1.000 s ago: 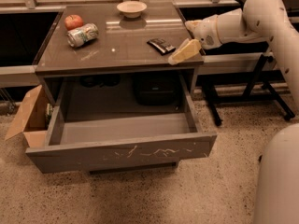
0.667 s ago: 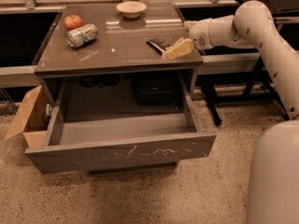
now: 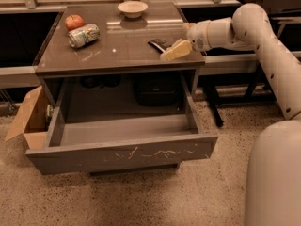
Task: Place rxbar chocolate into top drawer
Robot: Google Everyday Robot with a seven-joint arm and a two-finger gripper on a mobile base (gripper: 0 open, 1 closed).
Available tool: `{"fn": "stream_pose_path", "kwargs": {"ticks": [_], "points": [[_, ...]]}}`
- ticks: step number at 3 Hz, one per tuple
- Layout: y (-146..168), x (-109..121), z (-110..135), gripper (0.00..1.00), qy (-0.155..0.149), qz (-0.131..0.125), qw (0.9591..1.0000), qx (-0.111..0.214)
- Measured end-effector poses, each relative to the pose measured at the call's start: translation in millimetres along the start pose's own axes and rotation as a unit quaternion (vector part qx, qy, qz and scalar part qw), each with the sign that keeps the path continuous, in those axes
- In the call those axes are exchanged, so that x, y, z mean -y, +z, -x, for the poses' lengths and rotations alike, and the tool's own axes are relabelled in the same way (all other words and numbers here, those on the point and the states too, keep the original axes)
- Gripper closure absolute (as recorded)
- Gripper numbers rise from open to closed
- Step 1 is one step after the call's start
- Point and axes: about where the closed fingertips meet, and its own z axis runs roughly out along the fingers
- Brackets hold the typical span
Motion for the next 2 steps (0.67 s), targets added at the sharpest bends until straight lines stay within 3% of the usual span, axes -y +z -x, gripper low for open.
{"fn": "stream_pose_path", "kwargs": {"ticks": [2], "points": [[42,32,-17,0.0,0.039,-0.047,0.9979,0.022]]}}
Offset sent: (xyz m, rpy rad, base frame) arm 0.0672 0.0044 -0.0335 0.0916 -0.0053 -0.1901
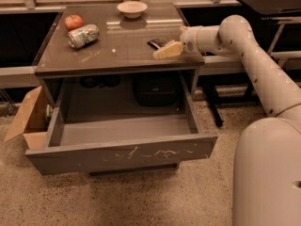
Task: Place rxbar chocolate into top drawer
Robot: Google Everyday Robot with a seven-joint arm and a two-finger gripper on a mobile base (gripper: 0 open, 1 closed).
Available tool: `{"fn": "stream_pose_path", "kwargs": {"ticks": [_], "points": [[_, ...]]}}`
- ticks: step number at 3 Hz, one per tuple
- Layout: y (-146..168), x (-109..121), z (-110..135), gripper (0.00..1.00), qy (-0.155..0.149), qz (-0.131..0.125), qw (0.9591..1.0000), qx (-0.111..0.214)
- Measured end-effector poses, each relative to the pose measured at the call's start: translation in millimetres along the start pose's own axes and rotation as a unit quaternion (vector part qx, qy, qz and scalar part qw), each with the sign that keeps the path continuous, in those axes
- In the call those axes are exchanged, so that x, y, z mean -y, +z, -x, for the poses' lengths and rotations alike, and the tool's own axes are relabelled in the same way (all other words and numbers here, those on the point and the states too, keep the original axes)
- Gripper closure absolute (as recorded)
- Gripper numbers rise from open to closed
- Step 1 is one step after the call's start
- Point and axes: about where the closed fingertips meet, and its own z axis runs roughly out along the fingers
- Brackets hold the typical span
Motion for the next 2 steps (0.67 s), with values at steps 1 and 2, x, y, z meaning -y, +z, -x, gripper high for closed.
{"fn": "stream_pose_path", "kwargs": {"ticks": [1,2], "points": [[13,9,-3,0.0,0.014,-0.021,0.9997,0.003],[26,15,-5,0.0,0.026,-0.03,0.9992,0.01]]}}
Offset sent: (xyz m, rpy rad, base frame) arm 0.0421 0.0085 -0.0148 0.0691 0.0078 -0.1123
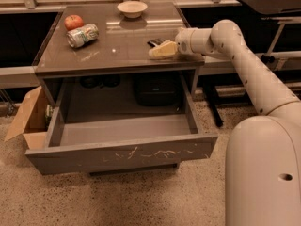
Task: Place rxbar chocolate into top drawer
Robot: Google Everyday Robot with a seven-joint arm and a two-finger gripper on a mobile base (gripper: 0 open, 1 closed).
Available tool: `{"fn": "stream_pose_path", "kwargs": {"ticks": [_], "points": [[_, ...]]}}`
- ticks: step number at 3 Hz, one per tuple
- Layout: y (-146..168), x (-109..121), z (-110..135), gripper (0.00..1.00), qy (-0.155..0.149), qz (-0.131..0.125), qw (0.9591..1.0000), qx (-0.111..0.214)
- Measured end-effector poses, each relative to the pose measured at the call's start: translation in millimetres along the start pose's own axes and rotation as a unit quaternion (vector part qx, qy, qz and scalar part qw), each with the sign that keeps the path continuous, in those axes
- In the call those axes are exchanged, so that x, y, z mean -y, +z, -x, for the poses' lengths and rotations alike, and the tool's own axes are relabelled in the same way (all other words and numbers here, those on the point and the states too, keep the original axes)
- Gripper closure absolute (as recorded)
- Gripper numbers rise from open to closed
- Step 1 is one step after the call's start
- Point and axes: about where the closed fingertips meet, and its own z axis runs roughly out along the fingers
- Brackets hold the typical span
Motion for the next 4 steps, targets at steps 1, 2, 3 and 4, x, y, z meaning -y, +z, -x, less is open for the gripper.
{"fn": "stream_pose_path", "kwargs": {"ticks": [1,2,3,4], "points": [[13.1,2.8,-2.7,0.03,0.015,-0.004,0.9999,0.007],[17.2,3.6,-4.0,0.27,0.021,-0.005,0.9997,0.01],[19.7,3.7,-5.1,0.5,0.025,-0.004,0.9996,0.011],[20.1,3.4,-5.3,0.73,0.026,-0.004,0.9996,0.012]]}}
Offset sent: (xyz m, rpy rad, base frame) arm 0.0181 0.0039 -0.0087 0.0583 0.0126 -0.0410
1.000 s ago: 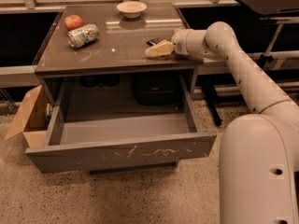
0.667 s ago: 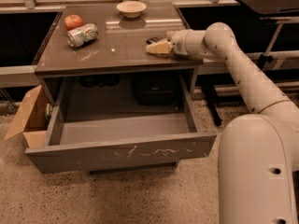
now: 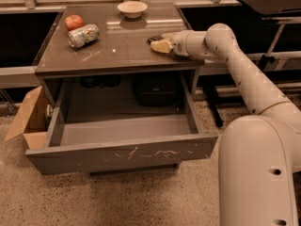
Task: Place rxbar chocolate into top drawer
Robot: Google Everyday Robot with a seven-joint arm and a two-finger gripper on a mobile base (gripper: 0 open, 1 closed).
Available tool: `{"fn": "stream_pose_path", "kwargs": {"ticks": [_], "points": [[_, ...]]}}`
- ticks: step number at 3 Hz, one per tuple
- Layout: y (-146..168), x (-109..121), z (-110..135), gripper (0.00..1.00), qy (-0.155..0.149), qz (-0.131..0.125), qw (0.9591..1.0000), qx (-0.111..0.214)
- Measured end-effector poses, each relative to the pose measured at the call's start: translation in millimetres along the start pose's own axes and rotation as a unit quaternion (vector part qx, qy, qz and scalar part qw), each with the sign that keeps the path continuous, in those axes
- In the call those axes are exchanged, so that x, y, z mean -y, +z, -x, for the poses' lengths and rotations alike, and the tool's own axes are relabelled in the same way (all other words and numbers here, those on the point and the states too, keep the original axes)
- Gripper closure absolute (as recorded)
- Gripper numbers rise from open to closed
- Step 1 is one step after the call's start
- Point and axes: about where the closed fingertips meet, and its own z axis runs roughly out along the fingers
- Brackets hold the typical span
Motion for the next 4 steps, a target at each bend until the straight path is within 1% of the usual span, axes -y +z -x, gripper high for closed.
{"fn": "stream_pose_path", "kwargs": {"ticks": [1,2,3,4], "points": [[-2,-3,11,0.96,-0.008,0.008,0.9998,0.013],[-19,-23,63,1.0,-0.055,0.054,0.9948,0.066],[-33,-45,92,1.0,-0.094,0.095,0.9868,0.091],[-33,-45,92,1.0,-0.094,0.095,0.9868,0.091]]}}
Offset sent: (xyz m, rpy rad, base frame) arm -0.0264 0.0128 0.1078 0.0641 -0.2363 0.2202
